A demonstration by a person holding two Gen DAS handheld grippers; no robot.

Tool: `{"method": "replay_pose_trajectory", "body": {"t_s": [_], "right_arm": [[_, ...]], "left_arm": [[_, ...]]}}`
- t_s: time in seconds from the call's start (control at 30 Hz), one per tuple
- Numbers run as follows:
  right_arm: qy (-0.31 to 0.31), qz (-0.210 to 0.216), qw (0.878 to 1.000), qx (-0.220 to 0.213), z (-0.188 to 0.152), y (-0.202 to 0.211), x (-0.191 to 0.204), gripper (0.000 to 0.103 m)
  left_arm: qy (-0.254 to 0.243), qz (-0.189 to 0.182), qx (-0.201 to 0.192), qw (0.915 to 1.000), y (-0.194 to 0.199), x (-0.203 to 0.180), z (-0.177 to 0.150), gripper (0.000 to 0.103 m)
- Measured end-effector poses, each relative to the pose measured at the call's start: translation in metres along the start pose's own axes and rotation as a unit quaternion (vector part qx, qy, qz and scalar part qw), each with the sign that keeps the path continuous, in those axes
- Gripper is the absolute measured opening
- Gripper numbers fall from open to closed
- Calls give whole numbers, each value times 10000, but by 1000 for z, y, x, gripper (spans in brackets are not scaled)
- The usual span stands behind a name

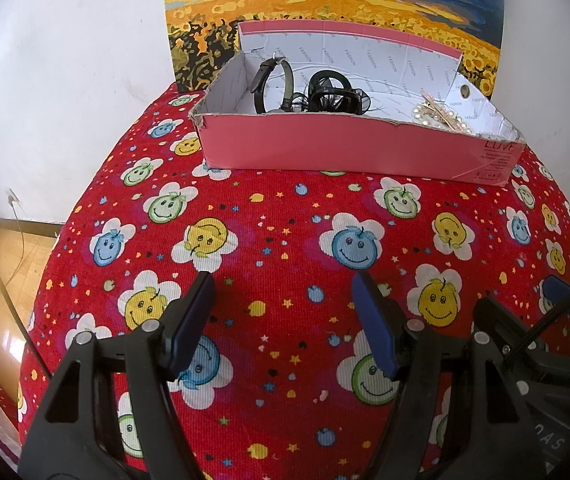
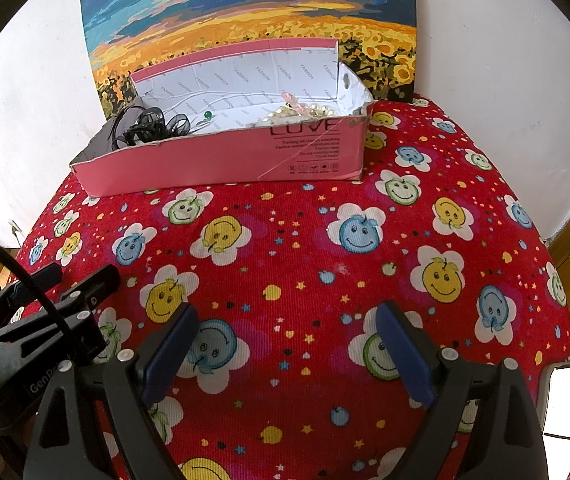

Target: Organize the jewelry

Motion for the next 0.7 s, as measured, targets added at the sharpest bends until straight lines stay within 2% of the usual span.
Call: {"method": "replay_pose_trajectory", "body": {"t_s": [0.7], "right_arm": [[11,-12,10000,6,0,-1,-1,92]], "left_arm": [[10,7,66,10000,-1,-2,1,65]]}}
Point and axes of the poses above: each gripper's, at about its wrist camera, not at the fingertips, and y roughly against the way its jaws point, x to its left, z to its top, the point moved 1 cm from there along -y, roughly the way its jaws point, and after that the axes turned 6 degrees about x, right-handed, at the moved point
